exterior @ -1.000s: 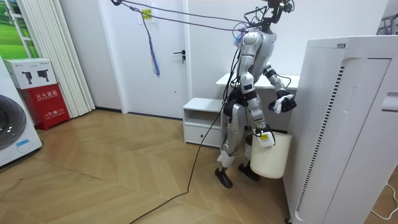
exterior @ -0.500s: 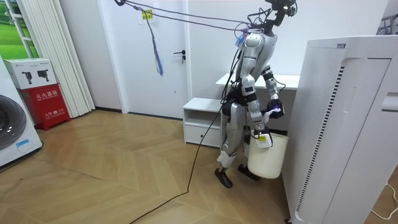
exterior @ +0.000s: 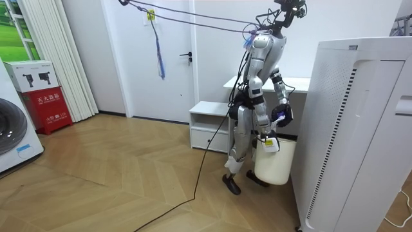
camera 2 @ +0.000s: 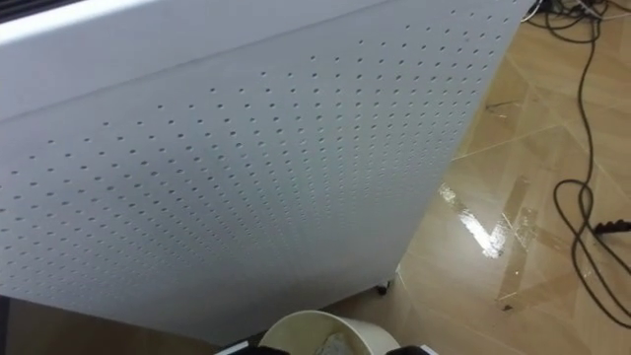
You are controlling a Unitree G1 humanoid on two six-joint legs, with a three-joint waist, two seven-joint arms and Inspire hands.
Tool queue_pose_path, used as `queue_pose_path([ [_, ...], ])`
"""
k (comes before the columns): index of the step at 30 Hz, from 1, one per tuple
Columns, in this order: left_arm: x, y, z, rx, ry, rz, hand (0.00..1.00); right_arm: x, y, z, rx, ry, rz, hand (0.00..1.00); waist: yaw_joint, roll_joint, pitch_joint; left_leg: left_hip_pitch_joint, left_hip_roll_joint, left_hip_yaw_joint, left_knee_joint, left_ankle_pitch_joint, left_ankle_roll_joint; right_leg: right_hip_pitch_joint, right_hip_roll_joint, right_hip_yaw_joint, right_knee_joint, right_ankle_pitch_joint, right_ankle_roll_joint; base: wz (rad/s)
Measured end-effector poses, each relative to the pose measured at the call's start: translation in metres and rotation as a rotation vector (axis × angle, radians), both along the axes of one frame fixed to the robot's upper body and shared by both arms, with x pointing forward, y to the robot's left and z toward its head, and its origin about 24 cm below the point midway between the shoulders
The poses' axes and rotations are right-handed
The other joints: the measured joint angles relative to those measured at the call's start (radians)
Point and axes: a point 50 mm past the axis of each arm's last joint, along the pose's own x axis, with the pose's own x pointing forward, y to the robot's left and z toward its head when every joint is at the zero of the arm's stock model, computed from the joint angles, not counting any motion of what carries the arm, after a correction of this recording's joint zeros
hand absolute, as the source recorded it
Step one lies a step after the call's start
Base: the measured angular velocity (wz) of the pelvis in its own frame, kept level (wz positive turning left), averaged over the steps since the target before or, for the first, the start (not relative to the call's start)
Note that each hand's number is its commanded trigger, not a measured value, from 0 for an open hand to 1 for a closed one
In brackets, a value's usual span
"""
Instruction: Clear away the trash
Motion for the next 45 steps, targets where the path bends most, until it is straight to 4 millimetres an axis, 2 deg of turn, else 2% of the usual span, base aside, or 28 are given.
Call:
queue_pose_path([
  [8, 0.000, 0.002, -0.002, 0.120, -0.057, -0.039, 0.00, -0.001, 0.000, -0.001, 0.002, -0.003, -0.006, 1.00, -0.001, 0.002, -0.0012, -0.003, 0.003, -0.001, 0.015, 0.002, 0.001, 0.001, 0.008, -0.002, 0.010, 0.001, -0.003, 0.00],
  [15, 0.001, 0.003, -0.002, 0.157, -0.076, -0.043, 0.00, -0.001, 0.000, -0.001, 0.003, -0.005, -0.006, 1.00, 0.001, 0.003, -0.0015, -0.002, 0.004, -0.003, 0.015, 0.008, 0.001, 0.000, 0.010, 0.000, 0.015, 0.002, -0.004, 0.00],
  [26, -0.005, 0.008, -0.011, 0.351, -0.132, -0.149, 0.00, -0.003, -0.001, -0.002, 0.003, -0.011, -0.008, 1.00, -0.016, 0.004, -0.0023, 0.004, 0.000, -0.003, 0.011, 0.012, 0.001, -0.007, -0.002, 0.001, 0.029, -0.008, -0.008, 0.00],
  [36, -0.005, 0.010, -0.013, 0.400, -0.151, -0.176, 0.00, -0.004, -0.001, -0.002, 0.025, -0.006, -0.021, 1.00, -0.020, 0.004, -0.0027, 0.008, 0.003, 0.001, 0.012, 0.014, -0.002, -0.005, -0.004, 0.002, 0.042, -0.013, -0.015, 0.00],
  [42, -0.014, 0.022, -0.026, 0.450, -0.095, -0.128, 0.00, -0.017, -0.008, -0.011, 0.003, 0.052, -0.032, 1.00, -0.017, 0.004, -0.0029, 0.029, 0.001, 0.000, 0.003, 0.017, -0.006, 0.012, -0.004, 0.002, 0.038, -0.017, -0.015, 0.01],
  [45, -0.024, 0.030, -0.034, 0.474, -0.070, -0.089, 0.00, -0.036, -0.014, -0.021, -0.006, 0.112, -0.059, 1.00, -0.019, 0.001, -0.0060, 0.058, -0.001, 0.001, -0.007, 0.017, -0.006, 0.044, -0.001, -0.004, 0.023, -0.018, -0.014, 0.07],
])
